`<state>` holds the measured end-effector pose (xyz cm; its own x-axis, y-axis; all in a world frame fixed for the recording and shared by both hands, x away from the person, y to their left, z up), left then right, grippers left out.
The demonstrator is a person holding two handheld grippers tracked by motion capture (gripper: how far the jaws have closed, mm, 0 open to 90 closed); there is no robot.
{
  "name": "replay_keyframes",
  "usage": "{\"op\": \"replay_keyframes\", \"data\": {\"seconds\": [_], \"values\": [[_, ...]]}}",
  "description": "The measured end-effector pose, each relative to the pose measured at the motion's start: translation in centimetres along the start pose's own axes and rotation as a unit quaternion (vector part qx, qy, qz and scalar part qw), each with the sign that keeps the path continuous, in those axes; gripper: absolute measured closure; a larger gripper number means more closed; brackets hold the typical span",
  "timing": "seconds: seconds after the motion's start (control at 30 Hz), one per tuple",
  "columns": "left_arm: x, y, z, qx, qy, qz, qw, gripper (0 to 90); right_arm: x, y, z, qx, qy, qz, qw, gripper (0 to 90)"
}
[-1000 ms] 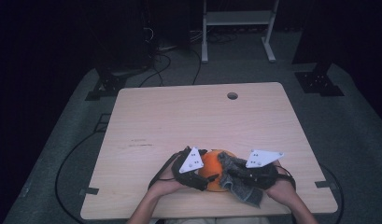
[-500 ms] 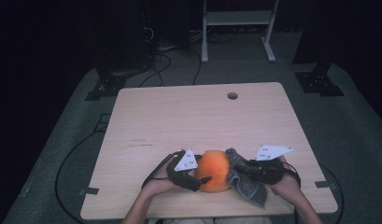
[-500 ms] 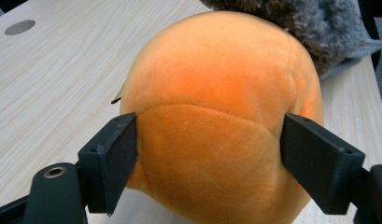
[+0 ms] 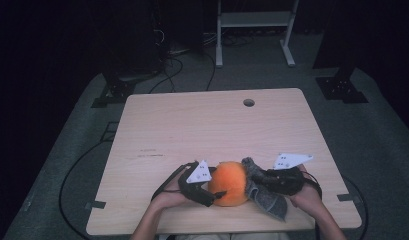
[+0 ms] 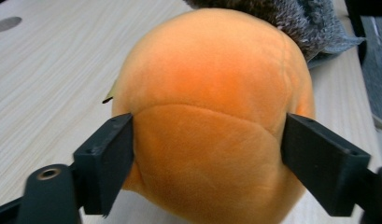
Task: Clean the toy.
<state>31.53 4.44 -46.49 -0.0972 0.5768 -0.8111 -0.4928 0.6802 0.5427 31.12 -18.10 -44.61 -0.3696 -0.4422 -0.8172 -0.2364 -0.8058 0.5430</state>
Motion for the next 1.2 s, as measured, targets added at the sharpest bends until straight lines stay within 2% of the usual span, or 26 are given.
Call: {"op": "replay_keyframes", "data": {"seconds": [0.03,0.1,0.17,0.2,0.37,0.4,0.47,0.57,0.6,0.67,0.73,0.77,0.8,0.83,0.87,0.93,0.97,1.0,1.03,1.07,1.1,1.17,1.2], "values": [[-0.1,0.2,0.0,0.0,-0.008,0.002,1.0,13.7,0.3,-0.7,0.2,0.0,0.012,0.019,0.9997,72.3],[-0.3,0.5,0.1,0.002,-0.016,0.003,0.9999,12.5,0.5,-0.8,0.3,0.003,0.017,0.025,0.9995,72.3],[-0.5,-0.1,0.2,-0.007,0.001,0.007,0.9999,7.6,0.8,-0.5,0.3,-0.003,0.013,0.024,0.9996,72.2],[-0.5,-0.4,0.1,-0.011,-0.001,0.008,0.9999,5.3,0.9,-0.4,0.3,-0.005,0.012,0.023,0.9997,72.1],[-0.5,-1.2,-0.9,-0.028,-0.035,0.017,0.9989,3.5,1.1,-0.3,0.3,0.0,0.008,0.026,0.9996,72.1],[-0.5,-1.2,-1.1,-0.031,-0.046,0.018,0.9983,8.0,1.1,-0.3,0.3,0.0,0.007,0.027,0.9996,72.1],[-0.8,-0.9,-1.0,-0.035,-0.052,0.015,0.9979,24.0,1.1,-0.2,0.3,0.004,0.007,0.028,0.9996,72.2],[-1.2,-0.5,-0.8,-0.046,-0.055,-0.006,0.9974,32.4,0.9,-0.1,0.5,0.019,0.011,0.028,0.9994,72.6],[-1.3,-0.5,-0.8,-0.053,-0.06,-0.011,0.9968,33.4,0.8,0.0,0.6,0.024,0.014,0.028,0.9992,72.7],[-1.7,-0.5,-0.8,-0.074,-0.08,-0.027,0.9937,34.3,0.3,0.3,0.7,0.04,0.023,0.024,0.9987,72.9],[-2.1,-0.5,-0.7,-0.102,-0.099,-0.046,0.9888,34.2,-0.1,0.6,0.6,0.052,0.026,0.015,0.9982,73.1],[-2.2,-0.7,-0.6,-0.122,-0.111,-0.053,0.9849,33.3,-0.3,0.7,0.5,0.059,0.027,0.009,0.9979,73.2],[-2.1,-0.9,-0.6,-0.126,-0.115,-0.05,0.984,30.2,-0.4,0.7,0.4,0.065,0.024,0.003,0.9976,73.3],[-1.8,-1.1,-0.7,-0.117,-0.113,-0.037,0.9861,26.7,-0.4,0.6,0.3,0.065,0.024,0.002,0.9976,73.2],[-1.5,-1.4,-0.6,-0.098,-0.092,-0.021,0.9907,21.2,-0.2,0.3,0.2,0.065,0.024,0.01,0.9976,73.3],[-1.4,-1.3,-0.1,-0.077,-0.051,-0.024,0.9955,12.1,0.6,-0.6,0.2,0.065,0.035,0.028,0.9969,73.3],[-1.6,-0.9,0.4,-0.061,-0.008,-0.034,0.9975,9.9,0.7,-0.7,0.3,0.059,0.034,0.029,0.9972,73.3],[-1.6,-0.7,0.8,-0.059,0.01,-0.037,0.9975,9.2,0.8,-0.6,0.5,0.052,0.038,0.03,0.9975,73.2],[-1.6,-0.7,1.3,-0.067,0.038,-0.033,0.9965,7.7,0.8,-0.6,0.6,0.05,0.04,0.031,0.9975,73.2],[-1.5,-0.8,1.6,-0.07,0.055,-0.023,0.9958,4.3,1.0,-0.5,0.7,0.049,0.046,0.038,0.997,73.1],[-1.2,-1.3,1.9,-0.064,0.088,-0.006,0.994,3.4,1.1,-0.6,0.7,0.047,0.048,0.038,0.997,73.0],[-0.7,-1.9,1.8,-0.047,0.122,0.006,0.9915,3.0,1.4,-0.6,0.5,0.044,0.04,0.039,0.9975,73.0],[-0.5,-2.1,1.6,-0.038,0.12,0.008,0.9921,4.2,1.4,-0.6,0.4,0.043,0.038,0.039,0.9976,73.0]]}}
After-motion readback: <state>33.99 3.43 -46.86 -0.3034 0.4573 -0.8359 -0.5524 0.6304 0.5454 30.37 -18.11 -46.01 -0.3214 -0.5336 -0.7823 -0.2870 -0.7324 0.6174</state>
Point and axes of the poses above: each handheld gripper's, and its own axes: y roughly backward along the jaws, x roughly out of its underside, z roughly to its left, the point moved 5 cm from there along -y, roughly forward along the jaws, and after that the axes turned 12 degrees about -x, right-handed, at the moved point
